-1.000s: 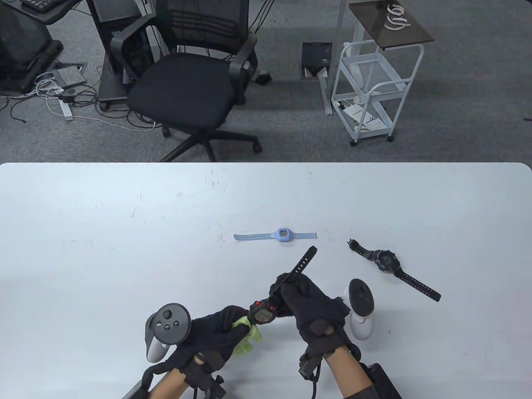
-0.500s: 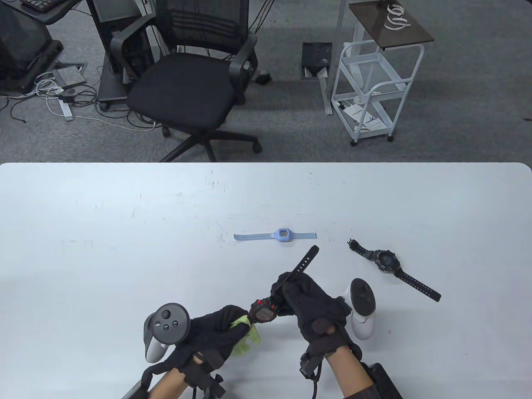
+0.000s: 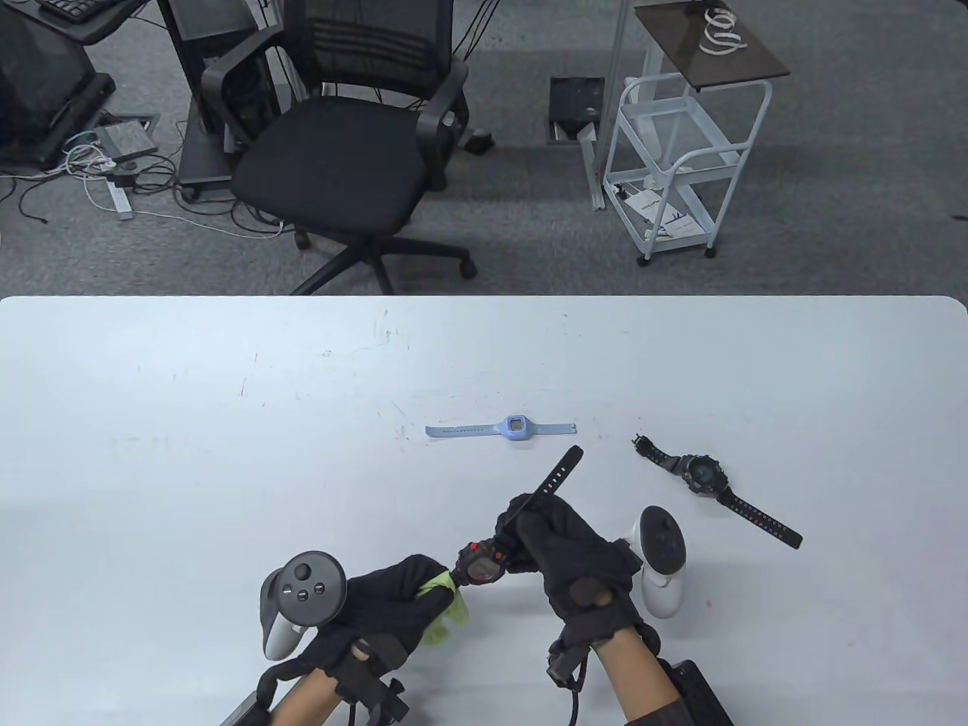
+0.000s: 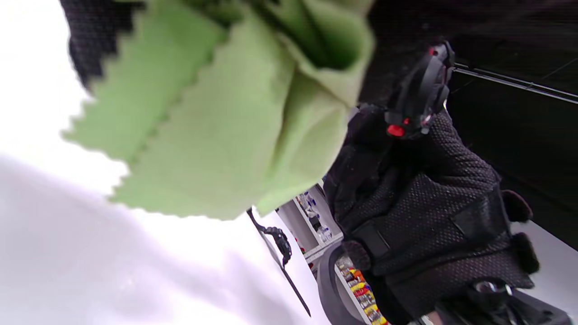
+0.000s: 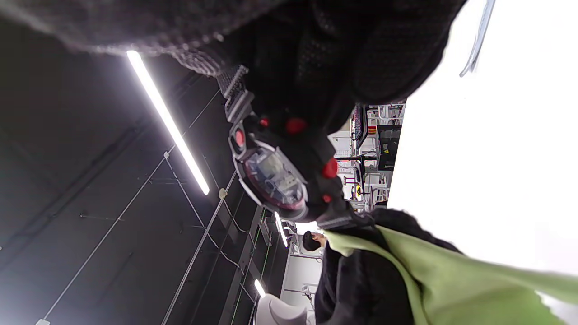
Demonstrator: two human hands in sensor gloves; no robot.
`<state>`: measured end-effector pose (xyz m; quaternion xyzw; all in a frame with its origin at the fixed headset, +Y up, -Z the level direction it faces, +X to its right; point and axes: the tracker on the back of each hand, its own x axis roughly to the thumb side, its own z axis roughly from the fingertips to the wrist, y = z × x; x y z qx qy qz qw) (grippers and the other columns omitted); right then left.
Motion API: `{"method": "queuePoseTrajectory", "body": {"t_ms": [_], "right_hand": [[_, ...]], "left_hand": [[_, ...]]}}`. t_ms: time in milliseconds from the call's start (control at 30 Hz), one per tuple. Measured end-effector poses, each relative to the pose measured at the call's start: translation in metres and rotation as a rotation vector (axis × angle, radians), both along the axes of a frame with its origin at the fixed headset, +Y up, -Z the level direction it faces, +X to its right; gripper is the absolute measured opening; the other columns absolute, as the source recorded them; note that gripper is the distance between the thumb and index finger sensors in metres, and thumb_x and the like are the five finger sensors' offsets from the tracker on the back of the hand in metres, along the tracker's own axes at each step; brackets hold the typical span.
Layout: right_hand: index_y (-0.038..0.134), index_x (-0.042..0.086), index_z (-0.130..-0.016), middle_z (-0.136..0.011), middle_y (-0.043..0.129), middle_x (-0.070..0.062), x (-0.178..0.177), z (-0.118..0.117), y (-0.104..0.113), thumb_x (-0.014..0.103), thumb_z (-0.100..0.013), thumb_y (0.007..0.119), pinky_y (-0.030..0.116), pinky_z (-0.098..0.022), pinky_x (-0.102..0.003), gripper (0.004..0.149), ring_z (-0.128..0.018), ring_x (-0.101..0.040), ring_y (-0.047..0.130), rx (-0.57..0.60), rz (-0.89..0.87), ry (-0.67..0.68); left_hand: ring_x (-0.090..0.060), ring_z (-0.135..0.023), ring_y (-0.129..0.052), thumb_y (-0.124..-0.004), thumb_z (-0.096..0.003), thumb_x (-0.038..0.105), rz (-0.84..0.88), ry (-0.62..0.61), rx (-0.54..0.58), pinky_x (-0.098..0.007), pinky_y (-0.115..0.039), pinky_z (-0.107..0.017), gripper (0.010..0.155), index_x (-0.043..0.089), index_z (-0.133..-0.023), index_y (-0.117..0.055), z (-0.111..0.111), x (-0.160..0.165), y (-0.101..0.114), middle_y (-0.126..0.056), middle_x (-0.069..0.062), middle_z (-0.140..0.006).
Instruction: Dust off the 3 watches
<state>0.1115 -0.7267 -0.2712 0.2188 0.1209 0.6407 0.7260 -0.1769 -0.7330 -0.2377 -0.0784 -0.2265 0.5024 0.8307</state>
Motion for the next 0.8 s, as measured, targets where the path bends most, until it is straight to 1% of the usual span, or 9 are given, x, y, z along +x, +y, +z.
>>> {"method": "queuePoseTrajectory", "body": {"t_ms": [67,133,300,367,400,467,633,800], "right_hand": [[0.064,0.023,-0.105,-0.098,0.079,0.001,0.0006,-0.0001,-0.0001,0.047,-0.068,0.067,0.08,-0.06,-0.046,0.044,-0.081,-0.021,0.093,-0.006,-0.002,-0.006],[0.064,0.023,-0.105,-0.098,0.079,0.001,0.001,-0.0002,-0.0006,0.047,-0.068,0.067,0.08,-0.06,-0.046,0.044,-0.081,-0.021,0.094,-0.008,0.003,-0.007],[0.064,0.023,-0.105,-0.098,0.079,0.001,0.002,-0.0005,-0.0001,0.047,-0.068,0.068,0.08,-0.06,-0.046,0.044,-0.081,-0.02,0.094,-0.009,-0.002,-0.012],[0.064,0.022,-0.105,-0.098,0.079,0.0,0.0034,-0.0008,0.0002,0.047,-0.068,0.068,0.08,-0.06,-0.046,0.044,-0.081,-0.021,0.094,-0.014,-0.017,-0.02],[0.064,0.023,-0.105,-0.098,0.079,0.001,0.0039,-0.0009,0.0005,0.047,-0.068,0.068,0.08,-0.06,-0.046,0.044,-0.081,-0.02,0.094,-0.011,-0.003,-0.018],[0.064,0.023,-0.105,-0.098,0.079,0.001,0.0041,-0.001,0.0,0.047,-0.068,0.068,0.08,-0.06,-0.046,0.044,-0.081,-0.02,0.094,-0.014,-0.01,-0.024],[0.064,0.022,-0.105,-0.098,0.079,0.0,0.005,-0.0014,0.0004,0.047,-0.068,0.068,0.08,-0.06,-0.046,0.044,-0.081,-0.021,0.093,-0.015,-0.011,-0.025],[0.064,0.023,-0.105,-0.098,0.079,0.0,0.0052,-0.0013,0.0006,0.047,-0.068,0.067,0.08,-0.06,-0.046,0.044,-0.081,-0.02,0.094,-0.016,-0.016,-0.028]], "left_hand": [[-0.027,-0.044,-0.107,-0.083,-0.0474,0.032,-0.019,-0.02,-0.012,-0.058,-0.086,-0.048,0.044,0.011,-0.086,-0.087,-0.0006,0.0006,-0.0006,-0.098,-0.012,-0.068],[-0.026,-0.044,-0.107,-0.083,-0.047,0.032,-0.019,-0.022,-0.018,-0.057,-0.086,-0.047,0.044,0.011,-0.086,-0.087,-0.0008,0.0007,-0.0011,-0.099,-0.011,-0.067],[-0.024,-0.037,-0.109,-0.086,-0.0461,0.04,-0.023,0.01,-0.012,-0.056,-0.088,-0.044,0.044,0.011,-0.079,-0.09,-0.0005,-0.0015,-0.0025,-0.102,-0.009,-0.059],[-0.023,-0.033,-0.108,-0.087,-0.0466,0.044,-0.036,0.03,0.004,-0.055,-0.089,-0.043,0.044,0.011,-0.075,-0.093,-0.0006,-0.0032,-0.0027,-0.103,-0.007,-0.055],[-0.024,-0.033,-0.108,-0.087,-0.0464,0.044,-0.03,0.026,0.002,-0.055,-0.089,-0.043,0.043,0.011,-0.074,-0.093,-0.0009,-0.0029,-0.0024,-0.103,-0.009,-0.055],[-0.024,-0.035,-0.108,-0.087,-0.0465,0.043,-0.033,0.017,0.002,-0.056,-0.088,-0.044,0.043,0.012,-0.075,-0.092,-0.0009,-0.0028,-0.0024,-0.102,-0.009,-0.056],[-0.026,-0.043,-0.107,-0.085,-0.0468,0.034,-0.022,0.003,-0.015,-0.058,-0.086,-0.047,0.044,0.011,-0.084,-0.088,-0.0012,-0.0013,-0.0034,-0.099,-0.011,-0.065],[-0.024,-0.038,-0.108,-0.086,-0.046,0.039,-0.029,0.007,-0.008,-0.056,-0.088,-0.045,0.044,0.011,-0.08,-0.09,-0.001,-0.0025,-0.0022,-0.102,-0.009,-0.061]]}}
